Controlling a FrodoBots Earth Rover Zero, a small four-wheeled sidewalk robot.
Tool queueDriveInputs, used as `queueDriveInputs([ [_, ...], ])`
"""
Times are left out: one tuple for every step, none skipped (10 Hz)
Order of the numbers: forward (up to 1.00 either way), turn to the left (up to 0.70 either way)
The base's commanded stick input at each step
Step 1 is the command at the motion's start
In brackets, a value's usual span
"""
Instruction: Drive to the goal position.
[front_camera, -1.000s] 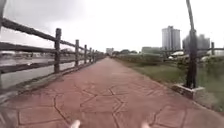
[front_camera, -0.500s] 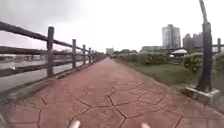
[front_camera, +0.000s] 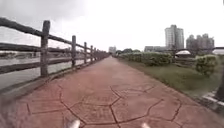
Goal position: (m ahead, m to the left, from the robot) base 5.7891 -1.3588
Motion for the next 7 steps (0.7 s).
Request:
queueDriveInputs([
  [0.70, 0.28],
  [0.69, 0.30],
  [0.70, 0.16],
  [0.70, 0.00],
  [0.70, 0.00],
  [0.70, 0.00],
  [0.70, 0.00],
])
